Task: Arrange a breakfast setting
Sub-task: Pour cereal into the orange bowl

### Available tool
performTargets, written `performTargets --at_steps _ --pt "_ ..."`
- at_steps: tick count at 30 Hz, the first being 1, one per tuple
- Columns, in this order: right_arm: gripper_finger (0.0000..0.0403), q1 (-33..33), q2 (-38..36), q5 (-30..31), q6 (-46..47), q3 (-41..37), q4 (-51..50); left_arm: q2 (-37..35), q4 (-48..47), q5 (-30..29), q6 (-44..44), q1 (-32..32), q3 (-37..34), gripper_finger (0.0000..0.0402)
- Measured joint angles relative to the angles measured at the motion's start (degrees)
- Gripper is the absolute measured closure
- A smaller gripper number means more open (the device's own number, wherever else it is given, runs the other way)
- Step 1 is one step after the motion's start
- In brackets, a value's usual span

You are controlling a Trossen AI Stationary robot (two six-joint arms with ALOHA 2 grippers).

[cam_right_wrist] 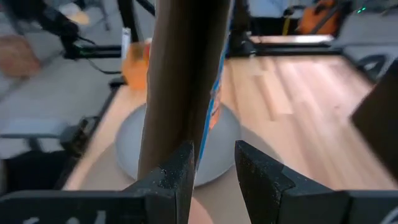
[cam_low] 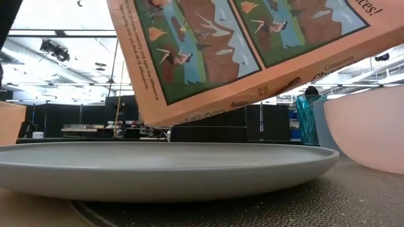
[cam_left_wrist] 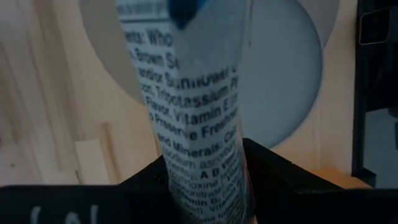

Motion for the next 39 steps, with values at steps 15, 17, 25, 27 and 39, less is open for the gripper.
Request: performTargets --at_steps 15,17,25,27,39 --pt "0.0258 7.5 12.5 15.5 -3.1 0.0 7.3 0.0 0.0 -2.5 1.7 0.9 0.0 0.0258" --pt "0.0261 6.5 12.8 14.2 -4.4 0.0 8.9 0.0 0.0 -2.5 1.7 0.9 0.0 0.0258" --pt "0.026 4.0 11.3 7.0 -5.8 2.2 7.9 0.0 0.0 -2.9 2.3 0.9 0.0 0.0258" --pt "0.024 4.3 11.3 8.0 -5.6 3.8 4.9 0.0 0.0 -3.0 2.4 0.9 0.0 0.0258" --pt "0.0112 5.0 11.1 12.5 -2.0 8.3 -0.5 0.0 0.0 -3.9 1.6 0.9 -0.1 0.0258"
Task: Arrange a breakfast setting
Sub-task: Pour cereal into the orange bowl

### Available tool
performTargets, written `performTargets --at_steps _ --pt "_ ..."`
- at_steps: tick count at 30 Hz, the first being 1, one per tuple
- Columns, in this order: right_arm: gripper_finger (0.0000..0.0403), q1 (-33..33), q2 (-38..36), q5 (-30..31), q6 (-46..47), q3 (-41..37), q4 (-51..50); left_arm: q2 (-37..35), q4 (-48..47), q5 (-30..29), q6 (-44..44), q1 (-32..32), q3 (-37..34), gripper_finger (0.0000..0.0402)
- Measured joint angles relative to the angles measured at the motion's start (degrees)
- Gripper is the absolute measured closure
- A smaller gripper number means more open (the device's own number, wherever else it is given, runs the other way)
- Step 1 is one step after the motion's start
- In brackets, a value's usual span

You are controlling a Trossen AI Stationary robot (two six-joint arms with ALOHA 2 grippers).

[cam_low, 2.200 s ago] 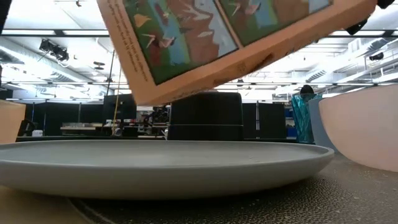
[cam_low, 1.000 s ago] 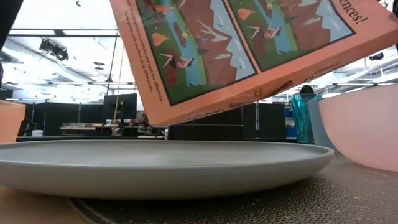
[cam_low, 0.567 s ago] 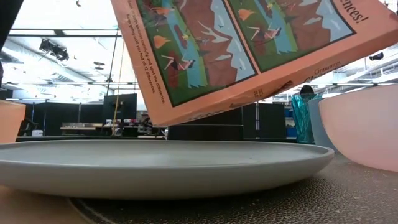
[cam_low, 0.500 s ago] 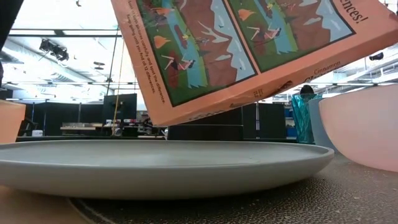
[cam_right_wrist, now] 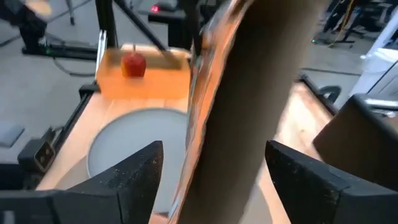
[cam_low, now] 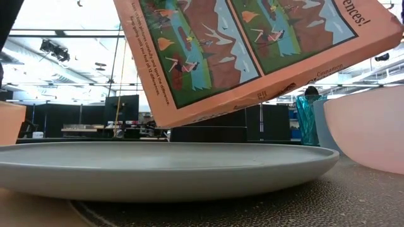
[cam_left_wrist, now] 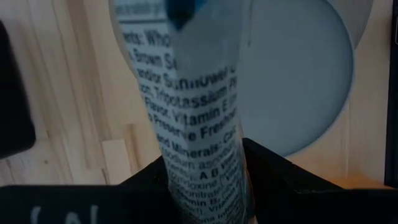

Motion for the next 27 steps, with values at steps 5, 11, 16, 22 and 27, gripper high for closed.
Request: performTargets --at_steps 5,11,16,22,27 --pt "0.0118 0.5 0.4 3.5 3.7 3.0 -9.7 0.0 0.0 -0.1 -1.4 0.0 0.0 0.0258" --pt "0.0123 0.3 0.4 3.3 9.0 3.2 -13.8 0.0 0.0 -1.0 -1.3 -0.2 0.0 0.0258" --pt "0.0124 -0.8 0.4 1.1 10.2 3.2 -14.4 0.0 0.0 -1.7 -1.0 -0.2 0.0 0.0258" --pt "0.0123 -4.2 2.7 -2.5 7.8 2.9 -10.1 0.0 0.0 -2.2 -0.6 -0.2 0.0 0.0258" --pt "0.0126 -6.0 3.9 -4.6 3.1 2.5 -4.1 0.0 0.0 -2.8 -0.1 -0.2 0.0 0.0258"
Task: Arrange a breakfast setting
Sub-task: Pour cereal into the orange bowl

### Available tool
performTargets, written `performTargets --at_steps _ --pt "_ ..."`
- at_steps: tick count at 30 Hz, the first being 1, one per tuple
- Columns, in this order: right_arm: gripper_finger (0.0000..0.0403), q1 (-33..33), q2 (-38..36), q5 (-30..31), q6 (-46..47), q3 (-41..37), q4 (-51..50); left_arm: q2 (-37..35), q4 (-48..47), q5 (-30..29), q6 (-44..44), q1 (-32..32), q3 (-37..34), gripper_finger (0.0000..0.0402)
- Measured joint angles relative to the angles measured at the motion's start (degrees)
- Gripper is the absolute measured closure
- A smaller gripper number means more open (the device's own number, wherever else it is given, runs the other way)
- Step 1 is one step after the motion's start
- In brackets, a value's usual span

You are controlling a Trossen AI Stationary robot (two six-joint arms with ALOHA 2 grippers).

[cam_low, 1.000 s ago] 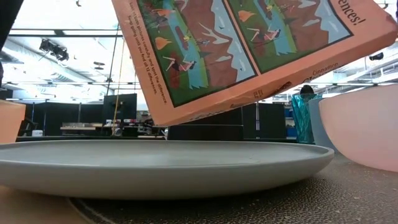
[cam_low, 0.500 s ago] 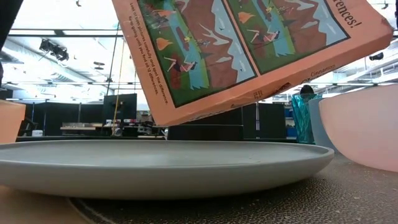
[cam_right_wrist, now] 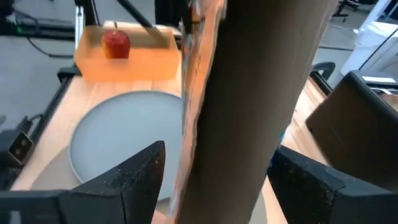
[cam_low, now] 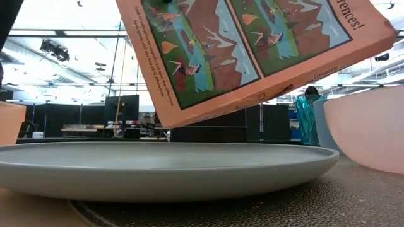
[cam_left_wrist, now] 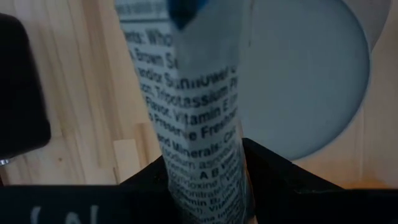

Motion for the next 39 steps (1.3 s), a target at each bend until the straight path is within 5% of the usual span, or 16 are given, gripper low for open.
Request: performTargets --at_steps 10,23,29,39 --pt "0.0169 -2.7 1.6 2.0 -6.1 -4.7 14.9 0.0 0.0 -1.2 0.4 0.0 0.0 0.0258" --pt "0.0389 -6.3 2.6 -5.6 -6.9 -6.9 18.4 0.0 0.0 -1.9 1.8 0.1 0.0 0.0258" --pt "0.0385 -4.3 2.6 -4.1 -5.6 -6.9 17.4 0.0 1.1 -2.9 2.0 0.0 0.0 0.0251" --pt "0.0393 -0.7 2.6 0.3 -4.5 -6.9 13.9 -0.1 2.6 -6.9 3.2 -0.9 0.0 0.018"
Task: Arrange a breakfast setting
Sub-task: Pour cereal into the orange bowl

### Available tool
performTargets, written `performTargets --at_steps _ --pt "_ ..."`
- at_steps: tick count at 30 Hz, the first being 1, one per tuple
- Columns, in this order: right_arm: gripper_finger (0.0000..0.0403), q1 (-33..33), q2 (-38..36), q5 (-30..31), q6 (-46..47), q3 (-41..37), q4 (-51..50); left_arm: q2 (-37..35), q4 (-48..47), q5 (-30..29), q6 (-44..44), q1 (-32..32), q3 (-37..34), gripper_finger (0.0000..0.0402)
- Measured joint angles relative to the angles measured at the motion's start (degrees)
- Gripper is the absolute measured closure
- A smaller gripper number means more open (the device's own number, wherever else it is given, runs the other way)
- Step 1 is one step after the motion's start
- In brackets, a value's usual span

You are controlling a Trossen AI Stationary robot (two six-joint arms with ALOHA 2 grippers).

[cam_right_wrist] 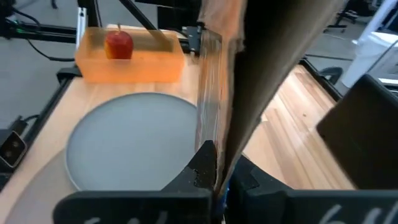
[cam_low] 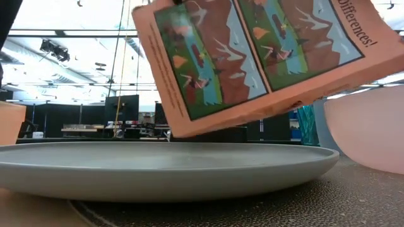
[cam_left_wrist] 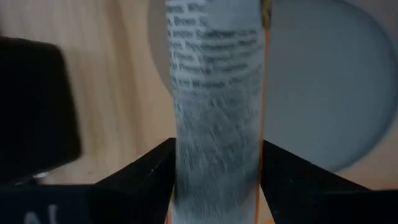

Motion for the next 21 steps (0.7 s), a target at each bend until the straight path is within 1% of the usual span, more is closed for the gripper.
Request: performTargets --at_steps 3,8,13,17,19,21 --pt "0.0394 0.8 0.0 1.8 1.2 0.0 -1.3 -0.6 0.5 -3.3 0.5 -0.7 0.0 0.0179" --pt "0.0394 1.9 0.0 2.1 2.9 0.0 -1.9 -1.4 3.8 -3.6 1.1 -1.4 -1.1 0.0181" --pt "0.0394 2.8 0.0 4.4 5.2 0.0 -4.2 -2.3 5.5 -3.2 0.8 -1.2 -4.9 0.0181" --pt "0.0394 3.4 0.0 5.1 5.1 -1.5 -1.8 -6.5 8.7 -3.2 1.0 -1.8 -9.8 0.0181" --pt "0.0394 3.4 0.0 4.7 5.0 -2.3 -0.4 -10.0 10.8 -3.4 -0.1 -1.8 -12.8 0.0182" --pt "0.0394 3.4 0.0 4.6 5.0 -2.9 0.5 -14.6 13.5 -4.6 -1.7 -2.3 -17.3 0.0182"
